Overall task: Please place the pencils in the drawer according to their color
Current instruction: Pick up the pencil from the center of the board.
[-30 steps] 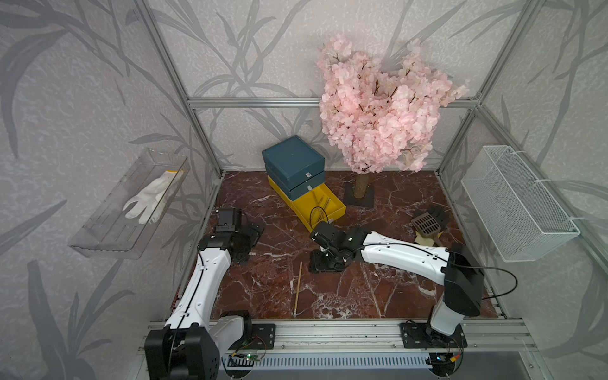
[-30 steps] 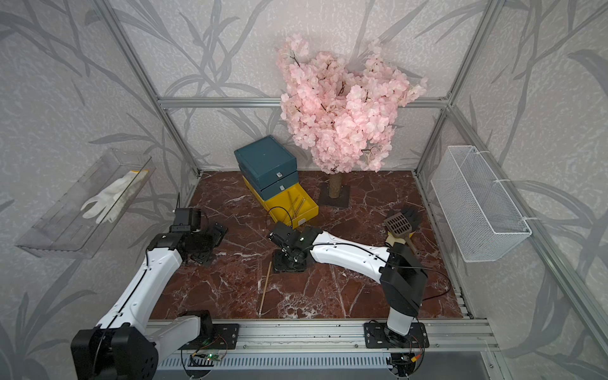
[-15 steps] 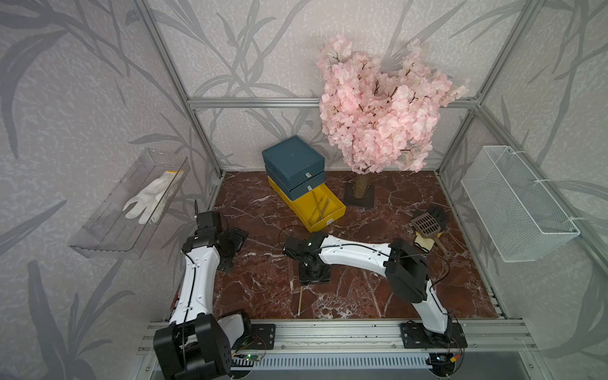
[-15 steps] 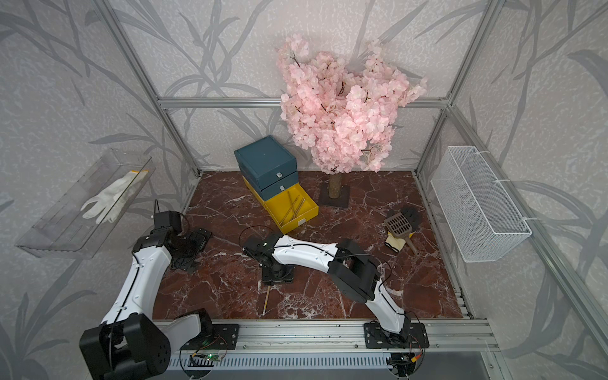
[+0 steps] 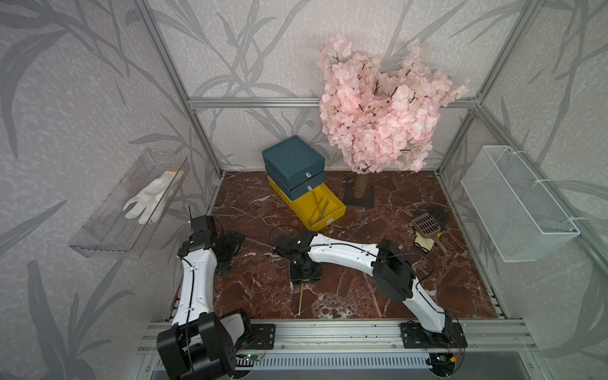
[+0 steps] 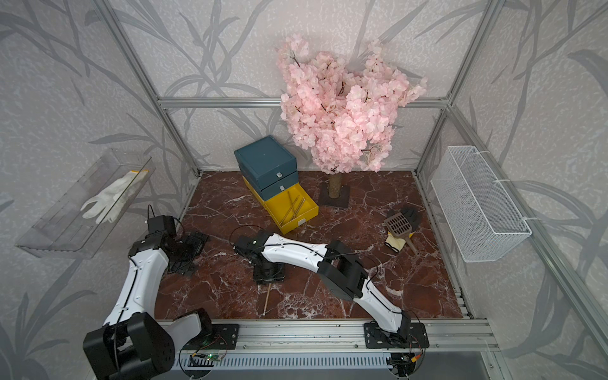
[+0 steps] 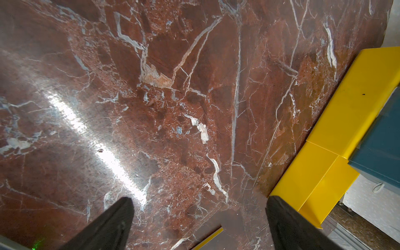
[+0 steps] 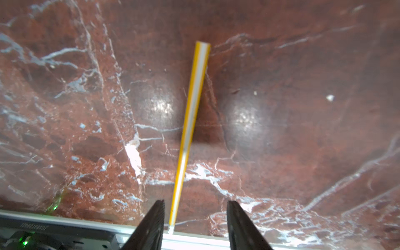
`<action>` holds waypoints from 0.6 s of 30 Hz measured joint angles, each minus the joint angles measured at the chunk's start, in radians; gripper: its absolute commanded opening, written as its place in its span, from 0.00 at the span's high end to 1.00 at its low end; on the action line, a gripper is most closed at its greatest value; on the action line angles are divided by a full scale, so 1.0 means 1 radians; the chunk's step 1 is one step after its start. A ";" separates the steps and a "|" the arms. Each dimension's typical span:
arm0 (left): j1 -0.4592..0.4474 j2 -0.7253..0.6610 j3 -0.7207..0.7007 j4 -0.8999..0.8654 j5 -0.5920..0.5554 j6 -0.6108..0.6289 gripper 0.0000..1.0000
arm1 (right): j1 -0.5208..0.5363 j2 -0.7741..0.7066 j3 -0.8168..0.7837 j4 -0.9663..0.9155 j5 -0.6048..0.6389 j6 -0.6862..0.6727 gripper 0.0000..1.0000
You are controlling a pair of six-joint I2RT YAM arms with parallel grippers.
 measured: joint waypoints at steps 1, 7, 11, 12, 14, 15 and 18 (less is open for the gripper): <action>0.003 0.000 -0.002 0.000 0.002 0.001 0.00 | 0.000 0.015 0.010 -0.001 -0.005 0.001 0.51; 0.014 0.000 -0.004 -0.006 0.013 0.006 0.00 | -0.002 0.102 0.082 -0.037 -0.039 0.015 0.65; 0.018 0.000 -0.004 -0.012 0.015 0.009 0.00 | -0.006 0.104 0.072 -0.042 -0.071 0.036 0.85; 0.018 0.000 -0.004 -0.014 0.017 0.010 0.00 | -0.009 0.099 0.061 -0.039 -0.082 0.039 0.91; 0.019 0.000 -0.004 -0.016 0.021 0.010 0.00 | -0.015 0.090 0.040 -0.027 -0.103 0.050 1.00; 0.021 -0.001 -0.004 -0.016 0.023 0.010 0.00 | -0.019 0.085 0.032 -0.021 -0.111 0.059 1.00; 0.023 -0.004 -0.004 -0.021 0.029 0.016 0.00 | -0.027 0.077 0.015 -0.006 -0.131 0.056 1.00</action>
